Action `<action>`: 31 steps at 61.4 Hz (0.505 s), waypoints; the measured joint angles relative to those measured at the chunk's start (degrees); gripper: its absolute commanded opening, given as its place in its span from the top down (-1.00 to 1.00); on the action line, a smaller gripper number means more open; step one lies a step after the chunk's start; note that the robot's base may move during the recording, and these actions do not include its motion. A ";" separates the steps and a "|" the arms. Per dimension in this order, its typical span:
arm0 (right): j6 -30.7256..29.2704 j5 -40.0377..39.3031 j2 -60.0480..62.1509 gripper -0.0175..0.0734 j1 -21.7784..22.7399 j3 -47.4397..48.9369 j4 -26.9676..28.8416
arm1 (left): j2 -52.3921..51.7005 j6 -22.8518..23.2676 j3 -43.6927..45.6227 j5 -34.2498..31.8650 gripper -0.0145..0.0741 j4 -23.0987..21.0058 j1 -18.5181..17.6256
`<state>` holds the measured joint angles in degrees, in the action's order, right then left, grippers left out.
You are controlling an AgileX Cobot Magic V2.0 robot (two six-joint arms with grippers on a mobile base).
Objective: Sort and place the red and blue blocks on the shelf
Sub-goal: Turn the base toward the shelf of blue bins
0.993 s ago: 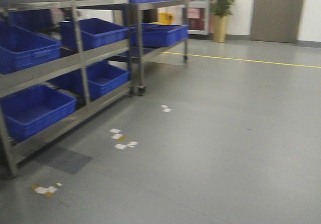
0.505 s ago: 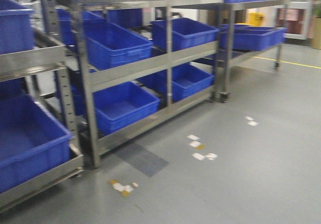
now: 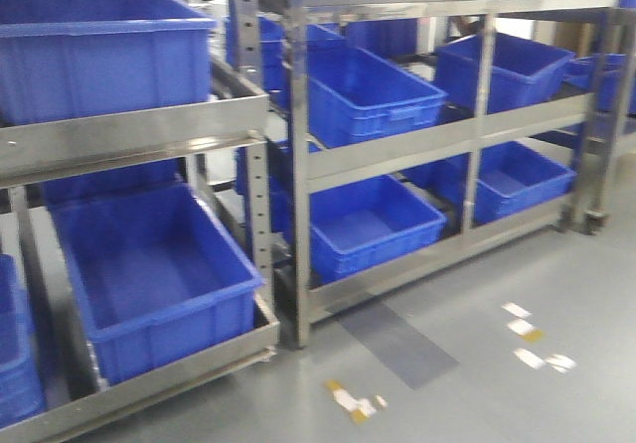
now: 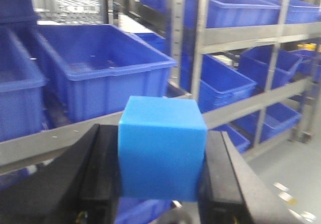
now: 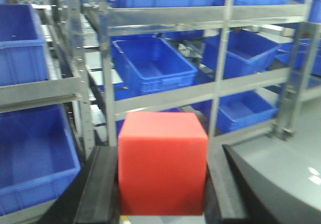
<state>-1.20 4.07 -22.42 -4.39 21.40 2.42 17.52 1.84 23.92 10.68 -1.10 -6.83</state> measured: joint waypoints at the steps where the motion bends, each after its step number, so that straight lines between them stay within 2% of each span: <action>1: 0.00 0.00 0.00 0.47 0.00 0.00 0.00 | 0.00 0.00 0.00 0.00 0.40 0.00 0.00; 31: 0.00 0.00 0.00 0.47 0.00 0.00 0.00 | 0.00 0.00 0.00 0.00 0.40 0.00 0.00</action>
<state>-1.20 4.07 -22.42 -4.39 21.40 2.42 17.52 1.84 23.92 10.68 -1.10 -6.83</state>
